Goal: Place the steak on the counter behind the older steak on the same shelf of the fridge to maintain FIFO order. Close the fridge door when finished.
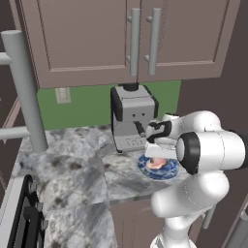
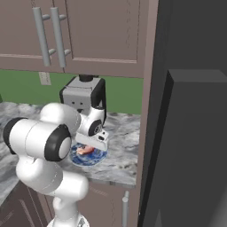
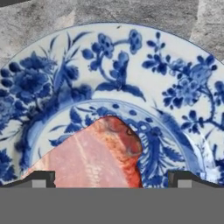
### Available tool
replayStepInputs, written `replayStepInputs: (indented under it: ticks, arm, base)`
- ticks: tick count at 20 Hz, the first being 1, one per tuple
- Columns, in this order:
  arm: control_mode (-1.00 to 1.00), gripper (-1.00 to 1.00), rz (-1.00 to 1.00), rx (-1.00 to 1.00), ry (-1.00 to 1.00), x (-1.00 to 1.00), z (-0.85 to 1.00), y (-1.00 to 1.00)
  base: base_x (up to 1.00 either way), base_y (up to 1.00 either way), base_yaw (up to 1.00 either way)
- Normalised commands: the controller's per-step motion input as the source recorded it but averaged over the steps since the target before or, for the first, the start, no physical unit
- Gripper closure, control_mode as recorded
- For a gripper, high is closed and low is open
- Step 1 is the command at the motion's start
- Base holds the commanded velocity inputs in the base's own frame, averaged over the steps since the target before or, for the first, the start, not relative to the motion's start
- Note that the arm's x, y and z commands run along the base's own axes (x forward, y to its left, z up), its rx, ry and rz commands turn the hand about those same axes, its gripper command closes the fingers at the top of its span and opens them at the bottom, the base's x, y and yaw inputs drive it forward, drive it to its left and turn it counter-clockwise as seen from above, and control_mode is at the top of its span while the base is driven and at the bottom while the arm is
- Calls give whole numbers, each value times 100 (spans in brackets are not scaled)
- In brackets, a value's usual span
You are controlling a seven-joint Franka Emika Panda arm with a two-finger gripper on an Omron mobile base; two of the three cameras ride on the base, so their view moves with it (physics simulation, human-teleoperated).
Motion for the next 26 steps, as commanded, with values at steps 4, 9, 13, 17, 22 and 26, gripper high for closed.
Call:
replayStepInputs:
  ticks: [4, 9, 13, 17, 22, 26]
  arm:
    - [-100, -100, 0, 0, -1, -6, -23, 16]
    - [-100, 100, -1, -4, -4, -26, -40, 46]
    - [-100, 100, -3, 0, -8, -12, -15, 38]
    - [-100, 100, -1, 0, -11, -6, 0, 31]
    - [-100, 100, 0, 0, -29, -48, 28, 18]
    - [-100, 100, -2, 0, -20, -54, 26, 22]
  base:
    - [0, 0, 0]
    - [0, 0, 0]
    - [0, 0, 0]
    - [0, 0, 0]
    - [0, 0, 0]
    - [0, 0, 0]
